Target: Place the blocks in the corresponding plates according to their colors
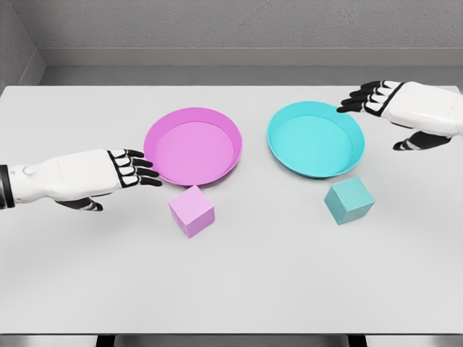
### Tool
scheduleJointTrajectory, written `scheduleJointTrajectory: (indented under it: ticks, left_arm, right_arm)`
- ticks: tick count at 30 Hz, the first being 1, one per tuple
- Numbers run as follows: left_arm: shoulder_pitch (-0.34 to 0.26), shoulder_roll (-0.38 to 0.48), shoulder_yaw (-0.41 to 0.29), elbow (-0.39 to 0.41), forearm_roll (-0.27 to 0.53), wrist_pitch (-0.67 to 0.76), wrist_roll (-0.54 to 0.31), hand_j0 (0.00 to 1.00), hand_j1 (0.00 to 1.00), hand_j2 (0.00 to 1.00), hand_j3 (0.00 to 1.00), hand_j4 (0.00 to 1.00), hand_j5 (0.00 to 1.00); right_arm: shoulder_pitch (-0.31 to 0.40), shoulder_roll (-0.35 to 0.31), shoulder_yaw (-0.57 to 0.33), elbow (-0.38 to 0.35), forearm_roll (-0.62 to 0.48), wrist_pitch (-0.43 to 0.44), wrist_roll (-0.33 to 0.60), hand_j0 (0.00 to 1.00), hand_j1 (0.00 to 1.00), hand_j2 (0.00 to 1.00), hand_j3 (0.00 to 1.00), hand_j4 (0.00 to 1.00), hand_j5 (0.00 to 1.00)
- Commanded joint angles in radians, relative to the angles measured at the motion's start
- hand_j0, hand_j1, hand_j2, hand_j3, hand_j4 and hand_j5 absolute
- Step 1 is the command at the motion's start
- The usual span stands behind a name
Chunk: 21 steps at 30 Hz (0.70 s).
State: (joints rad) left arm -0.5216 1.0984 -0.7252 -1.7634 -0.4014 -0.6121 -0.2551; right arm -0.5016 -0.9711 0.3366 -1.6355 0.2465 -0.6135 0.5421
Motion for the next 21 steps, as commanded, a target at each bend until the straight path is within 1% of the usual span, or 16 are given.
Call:
scheduleJointTrajectory:
  ticks: [1, 3, 5, 6, 8, 9, 10, 11, 13, 16, 17, 18, 19, 21]
  left_arm:
    - [-0.002, -0.002, -0.005, 0.001, 0.007, 0.001, 0.000, 1.00, 1.00, 1.00, 1.00, 1.00, 1.00]
    - [-0.002, -0.018, -0.006, 0.001, 0.007, 0.001, 0.000, 1.00, 1.00, 1.00, 1.00, 1.00, 1.00]
    - [-0.038, -0.089, -0.051, 0.001, 0.006, 0.001, -0.016, 1.00, 1.00, 1.00, 1.00, 1.00, 1.00]
    - [-0.048, -0.127, -0.056, 0.001, 0.007, 0.001, -0.044, 1.00, 1.00, 1.00, 1.00, 1.00, 1.00]
    - [-0.061, -0.186, -0.057, 0.001, 0.009, 0.001, -0.072, 1.00, 1.00, 1.00, 1.00, 1.00, 1.00]
    - [-0.064, -0.207, -0.059, 0.001, 0.009, 0.001, -0.082, 1.00, 1.00, 1.00, 1.00, 1.00, 1.00]
    - [-0.067, -0.236, -0.074, -0.001, 0.009, 0.001, -0.105, 1.00, 1.00, 1.00, 1.00, 1.00, 1.00]
    - [-0.069, -0.255, -0.079, 0.001, 0.012, 0.001, -0.115, 1.00, 1.00, 1.00, 1.00, 1.00, 1.00]
    - [-0.080, -0.255, -0.085, 0.001, 0.032, 0.001, -0.115, 1.00, 1.00, 1.00, 1.00, 1.00, 1.00]
    - [-0.080, -0.261, -0.092, 0.001, 0.047, 0.001, -0.115, 1.00, 1.00, 1.00, 1.00, 1.00, 1.00]
    - [-0.081, -0.261, -0.097, 0.001, 0.046, 0.001, -0.115, 1.00, 1.00, 1.00, 1.00, 1.00, 1.00]
    - [-0.080, -0.261, -0.099, 0.001, 0.046, 0.001, -0.115, 1.00, 1.00, 1.00, 1.00, 1.00, 1.00]
    - [-0.081, -0.261, -0.099, 0.001, 0.044, 0.001, -0.115, 1.00, 1.00, 1.00, 1.00, 1.00, 1.00]
    - [-0.081, -0.261, -0.099, 0.001, 0.041, 0.001, -0.116, 1.00, 1.00, 1.00, 1.00, 1.00, 1.00]
  right_arm:
    - [0.000, 0.008, -0.001, 0.000, 0.004, 0.003, 0.001, 1.00, 1.00, 1.00, 1.00, 1.00, 1.00]
    - [-0.008, 0.008, -0.001, 0.005, 0.004, 0.003, 0.001, 1.00, 1.00, 1.00, 1.00, 1.00, 1.00]
    - [-0.023, 0.005, -0.002, 0.023, 0.004, 0.003, 0.001, 1.00, 1.00, 1.00, 1.00, 1.00, 1.00]
    - [-0.031, 0.005, -0.002, 0.023, 0.004, 0.003, 0.001, 1.00, 1.00, 1.00, 1.00, 1.00, 1.00]
    - [-0.029, 0.003, -0.002, 0.023, 0.005, 0.003, 0.002, 1.00, 1.00, 1.00, 1.00, 1.00, 1.00]
    - [-0.029, -0.003, -0.005, 0.023, 0.005, 0.003, 0.024, 1.00, 1.00, 1.00, 1.00, 1.00, 1.00]
    - [-0.020, 0.002, -0.018, 0.023, 0.005, 0.003, 0.067, 1.00, 1.00, 1.00, 1.00, 1.00, 1.00]
    - [0.000, 0.003, -0.019, 0.019, 0.023, 0.003, 0.069, 1.00, 1.00, 1.00, 1.00, 1.00, 1.00]
    - [0.009, -0.005, -0.019, 0.019, 0.028, 0.003, 0.069, 1.00, 1.00, 1.00, 1.00, 1.00, 1.00]
    - [0.011, -0.008, -0.010, 0.002, 0.031, 0.003, 0.069, 1.00, 1.00, 1.00, 1.00, 1.00, 1.00]
    - [0.011, -0.020, 0.015, -0.024, 0.031, 0.003, 0.069, 1.00, 1.00, 1.00, 1.00, 1.00, 1.00]
    - [0.009, -0.043, 0.067, -0.064, 0.033, 0.003, 0.069, 1.00, 1.00, 1.00, 1.00, 1.00, 1.00]
    - [0.009, -0.047, 0.093, -0.083, 0.039, 0.003, 0.069, 1.00, 1.00, 1.00, 1.00, 1.00, 1.00]
    - [0.011, -0.047, 0.122, -0.096, 0.115, 0.003, 0.069, 1.00, 1.00, 1.00, 1.00, 1.00, 1.00]
